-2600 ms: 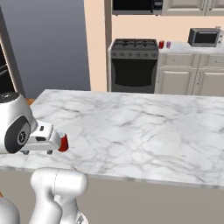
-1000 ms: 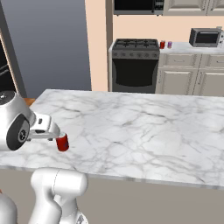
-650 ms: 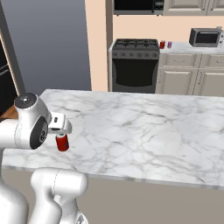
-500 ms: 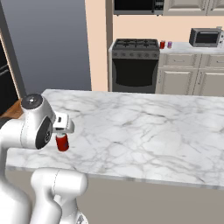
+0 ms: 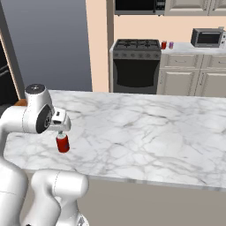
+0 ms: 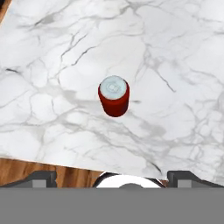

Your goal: Four empty soda cans are scattered around the kitchen. Gather all the cans and cluster them next to the stove for recycling.

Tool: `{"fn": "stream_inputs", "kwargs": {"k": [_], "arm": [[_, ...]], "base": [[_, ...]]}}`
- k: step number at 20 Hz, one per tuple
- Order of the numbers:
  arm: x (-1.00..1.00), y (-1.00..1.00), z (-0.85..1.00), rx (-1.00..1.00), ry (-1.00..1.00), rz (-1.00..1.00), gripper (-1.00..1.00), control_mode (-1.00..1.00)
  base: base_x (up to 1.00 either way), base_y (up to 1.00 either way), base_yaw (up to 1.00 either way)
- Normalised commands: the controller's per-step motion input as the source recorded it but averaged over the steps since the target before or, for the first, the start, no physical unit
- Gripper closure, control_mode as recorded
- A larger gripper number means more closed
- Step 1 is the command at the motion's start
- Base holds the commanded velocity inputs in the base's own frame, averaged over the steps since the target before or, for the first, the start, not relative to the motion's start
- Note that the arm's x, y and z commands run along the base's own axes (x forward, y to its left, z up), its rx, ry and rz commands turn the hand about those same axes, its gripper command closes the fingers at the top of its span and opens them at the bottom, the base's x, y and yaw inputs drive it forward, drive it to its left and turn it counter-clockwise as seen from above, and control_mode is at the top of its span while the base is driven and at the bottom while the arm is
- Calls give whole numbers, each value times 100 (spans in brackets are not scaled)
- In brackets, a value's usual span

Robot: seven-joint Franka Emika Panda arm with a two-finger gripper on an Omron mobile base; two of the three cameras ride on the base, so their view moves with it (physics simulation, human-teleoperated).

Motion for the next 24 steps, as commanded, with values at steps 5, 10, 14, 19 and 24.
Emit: {"fn": "stream_inputs", "kwargs": {"k": [5, 10, 14, 19, 24], "arm": [[4, 0, -17, 0, 9, -2, -100, -100], [27, 0, -51, -6, 0, 0, -100, -100], [35, 0, -51, -6, 0, 0, -100, -100], [54, 15, -11, -4, 0, 0, -100, -100], [12, 20, 4, 0, 1, 0, -100, -100]], "base": [[0, 0, 0], [0, 0, 0], [0, 0, 0], [0, 0, 0], [0, 0, 0]]}}
